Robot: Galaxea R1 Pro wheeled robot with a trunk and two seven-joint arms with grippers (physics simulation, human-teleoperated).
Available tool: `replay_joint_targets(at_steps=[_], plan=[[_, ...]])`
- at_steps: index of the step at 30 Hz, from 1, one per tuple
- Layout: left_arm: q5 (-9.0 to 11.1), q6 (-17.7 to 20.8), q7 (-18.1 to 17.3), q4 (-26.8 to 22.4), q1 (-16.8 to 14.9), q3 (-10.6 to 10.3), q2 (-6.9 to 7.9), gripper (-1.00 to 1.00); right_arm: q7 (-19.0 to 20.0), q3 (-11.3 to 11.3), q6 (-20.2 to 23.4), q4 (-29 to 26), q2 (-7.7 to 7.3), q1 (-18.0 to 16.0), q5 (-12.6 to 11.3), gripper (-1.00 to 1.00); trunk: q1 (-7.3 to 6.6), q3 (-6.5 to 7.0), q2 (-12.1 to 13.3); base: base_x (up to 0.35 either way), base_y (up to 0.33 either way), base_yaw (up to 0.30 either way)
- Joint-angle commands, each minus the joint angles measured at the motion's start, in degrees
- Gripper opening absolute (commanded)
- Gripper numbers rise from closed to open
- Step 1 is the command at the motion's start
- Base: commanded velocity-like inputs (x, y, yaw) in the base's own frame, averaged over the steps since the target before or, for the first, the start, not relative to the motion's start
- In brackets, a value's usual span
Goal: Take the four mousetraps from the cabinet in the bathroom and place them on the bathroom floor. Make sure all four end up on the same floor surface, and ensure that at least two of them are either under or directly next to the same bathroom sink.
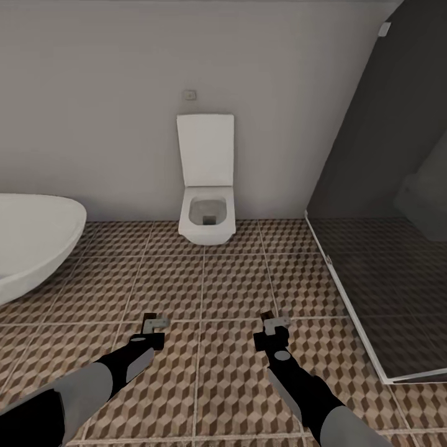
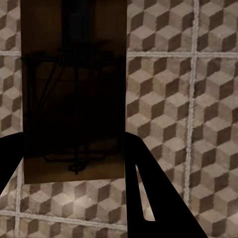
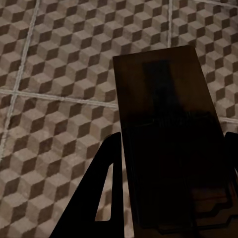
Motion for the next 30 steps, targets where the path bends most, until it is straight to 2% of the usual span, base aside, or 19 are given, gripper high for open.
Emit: replay_joint_targets(at_steps=[1,30], plan=[[0.20,0.27,0.47,-0.23,-0.04,-0.40,0.08,-1.00,-0.36,0.29,0.26,-0.09,-0.04,-0.05,-0.38,-1.00,0.22,-0.32,-0.44,0.000,0.000,0.000],[0.12,0.27,0.47,-0.23,0.01,-0.40,0.08,-1.00,-0.36,0.29,0.22,-0.09,-0.03,-0.05,-0.33,-1.00,6.59,-8.22,-12.07,0.000,0.000,0.000]])
